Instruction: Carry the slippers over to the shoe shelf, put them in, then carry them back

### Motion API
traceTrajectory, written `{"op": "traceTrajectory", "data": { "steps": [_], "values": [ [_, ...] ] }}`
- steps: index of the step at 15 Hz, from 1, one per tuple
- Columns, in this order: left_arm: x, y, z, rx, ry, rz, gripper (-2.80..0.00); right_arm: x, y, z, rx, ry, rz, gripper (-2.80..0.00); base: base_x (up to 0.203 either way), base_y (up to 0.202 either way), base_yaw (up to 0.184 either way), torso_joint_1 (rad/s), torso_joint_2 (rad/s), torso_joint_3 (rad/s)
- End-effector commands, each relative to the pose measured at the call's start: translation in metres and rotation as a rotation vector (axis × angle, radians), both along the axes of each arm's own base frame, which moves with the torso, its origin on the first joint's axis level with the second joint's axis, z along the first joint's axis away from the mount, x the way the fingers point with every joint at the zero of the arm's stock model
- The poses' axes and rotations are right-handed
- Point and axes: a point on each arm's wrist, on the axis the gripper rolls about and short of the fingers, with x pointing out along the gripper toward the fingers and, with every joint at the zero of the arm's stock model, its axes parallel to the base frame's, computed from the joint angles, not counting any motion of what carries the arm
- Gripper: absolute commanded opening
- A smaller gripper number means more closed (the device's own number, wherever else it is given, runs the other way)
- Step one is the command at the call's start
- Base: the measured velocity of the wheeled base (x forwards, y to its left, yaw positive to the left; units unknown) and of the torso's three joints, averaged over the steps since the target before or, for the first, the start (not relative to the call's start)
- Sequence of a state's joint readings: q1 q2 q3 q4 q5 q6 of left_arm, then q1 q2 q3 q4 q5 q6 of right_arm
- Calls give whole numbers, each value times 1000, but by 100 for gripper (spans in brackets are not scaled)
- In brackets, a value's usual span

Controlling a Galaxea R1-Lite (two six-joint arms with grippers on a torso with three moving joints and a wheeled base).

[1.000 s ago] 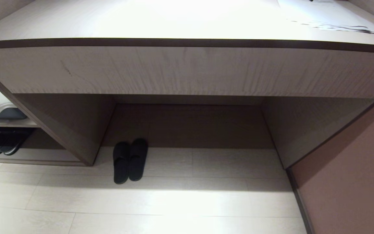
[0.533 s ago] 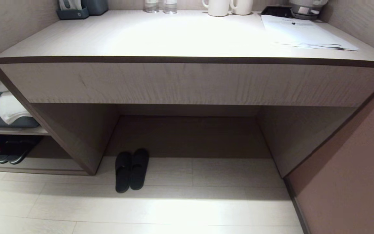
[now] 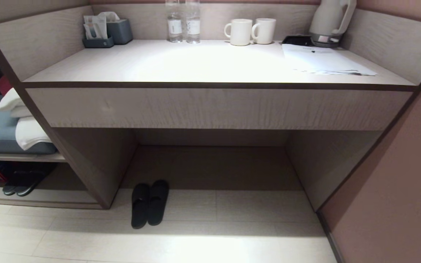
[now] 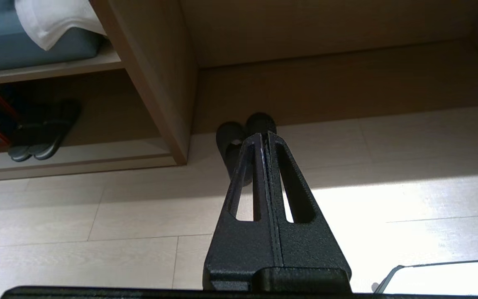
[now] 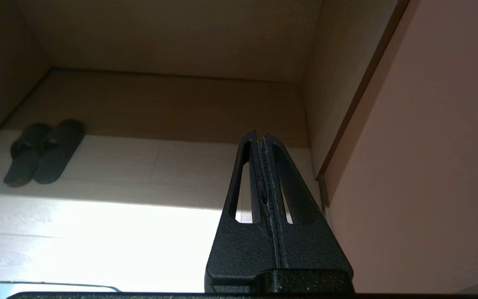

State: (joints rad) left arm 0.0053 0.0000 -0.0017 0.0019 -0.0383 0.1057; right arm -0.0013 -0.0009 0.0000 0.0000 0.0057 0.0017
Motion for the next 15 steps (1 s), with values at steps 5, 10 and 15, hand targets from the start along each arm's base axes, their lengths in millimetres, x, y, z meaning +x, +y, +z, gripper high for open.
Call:
{"op": "traceTrajectory", "data": {
  "steps": [5, 10, 15],
  "values": [
    [0, 0, 0, 2, 6, -1, -280, 0, 0, 0, 1, -1, 2, -280, 0, 0, 0, 1, 3, 205],
    [0, 0, 0, 2, 4, 1, -280, 0, 0, 0, 0, -1, 0, -280, 0, 0, 0, 2, 4, 187],
    [0, 0, 0, -29, -2, 5, -280, 0, 0, 0, 0, -1, 0, -280, 0, 0, 0, 0, 3, 25]
  ]
}}
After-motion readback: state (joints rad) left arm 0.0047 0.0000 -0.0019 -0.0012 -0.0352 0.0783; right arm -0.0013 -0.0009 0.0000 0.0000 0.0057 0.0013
